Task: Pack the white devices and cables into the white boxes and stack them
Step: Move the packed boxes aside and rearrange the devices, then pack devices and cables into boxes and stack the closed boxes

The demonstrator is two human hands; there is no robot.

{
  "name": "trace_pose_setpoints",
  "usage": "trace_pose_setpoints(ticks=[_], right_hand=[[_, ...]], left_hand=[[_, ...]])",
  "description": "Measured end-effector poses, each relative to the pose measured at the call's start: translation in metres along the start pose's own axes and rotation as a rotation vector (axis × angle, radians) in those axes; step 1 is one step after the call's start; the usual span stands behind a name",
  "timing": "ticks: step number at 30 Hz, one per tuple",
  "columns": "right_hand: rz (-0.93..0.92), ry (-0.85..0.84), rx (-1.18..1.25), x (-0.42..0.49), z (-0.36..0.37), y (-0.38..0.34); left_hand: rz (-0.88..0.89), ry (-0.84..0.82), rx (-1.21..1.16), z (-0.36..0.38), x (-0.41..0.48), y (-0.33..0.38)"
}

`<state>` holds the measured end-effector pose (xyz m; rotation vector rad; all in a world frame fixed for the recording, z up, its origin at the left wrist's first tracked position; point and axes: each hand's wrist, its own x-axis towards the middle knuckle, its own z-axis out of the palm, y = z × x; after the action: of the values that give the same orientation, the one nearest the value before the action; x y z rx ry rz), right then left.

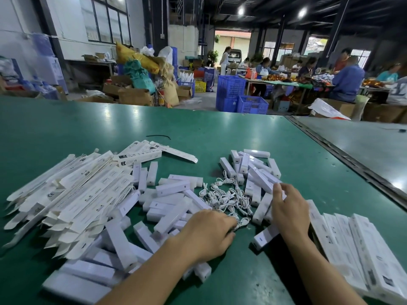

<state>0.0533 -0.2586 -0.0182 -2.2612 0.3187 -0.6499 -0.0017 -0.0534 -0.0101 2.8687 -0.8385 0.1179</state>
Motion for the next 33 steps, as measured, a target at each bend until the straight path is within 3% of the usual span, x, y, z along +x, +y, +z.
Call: trace_pose_setpoints(ticks=[8,11,15,21,23,25,27,33], right_hand=[[0.026,0.06,0.02,0.022,-0.023,0.023],[0.0,0.0,-0.004,0.013,-0.012,0.016],[-0.084,-0.096,-0.062,-0.005,0.001,0.007],[-0.249,-0.161,-0.149,-0.023,0.007,-0.006],[-0.309,-0.157,-0.153,-0.028,0.008,-0.01],[-0.362,-0.134,-0.152,-0.031,0.009,-0.011],[-0.392,-0.112,-0.162,-0.032,0.009,-0.012],[-0.548,-0.008,-0.096,-0.037,0.01,-0.012]], left_hand=[[-0.048,0.051,-0.124,0.009,-0.009,0.0],[-0.03,0.228,-0.197,0.007,-0.011,-0.001],[-0.282,0.411,-0.03,-0.012,-0.005,-0.032],[-0.791,0.12,0.457,-0.05,-0.014,-0.117],[-0.945,0.036,0.489,-0.058,-0.021,-0.132],[-1.096,-0.016,0.362,-0.063,-0.026,-0.143],[-1.139,-0.049,0.274,-0.064,-0.029,-0.148],[-1.004,-0.031,0.368,-0.062,-0.034,-0.144]])
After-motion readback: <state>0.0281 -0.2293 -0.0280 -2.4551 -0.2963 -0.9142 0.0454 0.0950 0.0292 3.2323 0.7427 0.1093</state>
